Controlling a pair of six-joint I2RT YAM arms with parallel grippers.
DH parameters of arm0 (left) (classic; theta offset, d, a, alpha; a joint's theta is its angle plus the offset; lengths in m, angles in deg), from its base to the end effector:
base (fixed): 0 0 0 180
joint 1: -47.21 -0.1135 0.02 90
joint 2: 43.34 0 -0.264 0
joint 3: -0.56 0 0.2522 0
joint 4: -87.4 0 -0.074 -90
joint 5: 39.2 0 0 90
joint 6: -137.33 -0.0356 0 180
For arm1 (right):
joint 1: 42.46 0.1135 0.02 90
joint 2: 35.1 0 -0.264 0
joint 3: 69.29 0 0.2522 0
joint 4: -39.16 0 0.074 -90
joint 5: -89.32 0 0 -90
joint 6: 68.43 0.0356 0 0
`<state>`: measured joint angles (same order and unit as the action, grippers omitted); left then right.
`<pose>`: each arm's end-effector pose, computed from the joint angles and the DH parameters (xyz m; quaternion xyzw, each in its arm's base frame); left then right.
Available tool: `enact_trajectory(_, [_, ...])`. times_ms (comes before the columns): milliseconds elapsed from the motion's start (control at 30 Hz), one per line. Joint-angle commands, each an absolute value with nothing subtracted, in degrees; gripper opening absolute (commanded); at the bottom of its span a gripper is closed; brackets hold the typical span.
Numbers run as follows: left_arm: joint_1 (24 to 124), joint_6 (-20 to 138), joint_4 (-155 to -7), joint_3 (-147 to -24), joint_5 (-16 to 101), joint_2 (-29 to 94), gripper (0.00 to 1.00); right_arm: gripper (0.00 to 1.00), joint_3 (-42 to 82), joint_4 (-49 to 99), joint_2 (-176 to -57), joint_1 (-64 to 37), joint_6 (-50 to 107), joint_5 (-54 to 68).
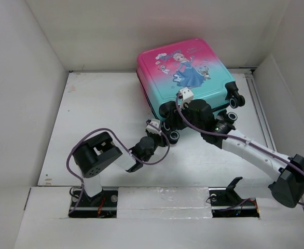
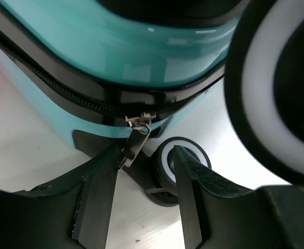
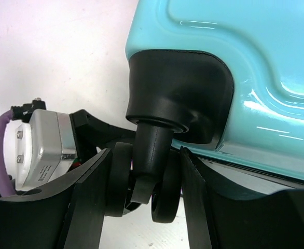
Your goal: Pack the luggage
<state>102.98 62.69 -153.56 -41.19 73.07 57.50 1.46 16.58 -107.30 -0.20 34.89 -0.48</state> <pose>0.1833 -0.2455 0.1599 0.1055 0.6883 -0.3008 0.6516 0.2157 0.1961 0.3138 -0.2105 0.8120 0.2551 0.4809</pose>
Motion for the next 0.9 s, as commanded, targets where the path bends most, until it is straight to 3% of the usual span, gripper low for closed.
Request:
enact_trajectory(0, [102.8,62.9,-170.0,-44.3,76.7,59.1,0.42,0.0,0.9,19.8,-104.2,4.8,35.5,11.1])
enact_trajectory(200, [102.8,64.8,-174.1,-45.0,84.4,61.2,0.4,0.0,-1.5,20.4,-103.0,5.4,36.6,11.2])
enact_trajectory(333, [102.8,62.6,-177.5,-45.0,89.9,59.7,0.17,0.0,-2.5,20.4,-102.0,5.4,37.1,10.0])
enact_trajectory(367, [102.8,61.8,-177.5,-45.0,90.8,59.2,0.05,0.0,-2.5,19.9,-101.4,5.4,37.1,10.0])
enact_trajectory(400, [102.8,60.9,-177.5,-45.5,93.0,58.5,0.0,0.0,-3.1,19.9,-101.4,5.4,37.1,10.0])
enact_trajectory(867, [101.4,61.4,-178.5,-36.5,89.8,50.3,0.0,0.0,-6.1,19.2,-102.5,4.2,36.6,5.3])
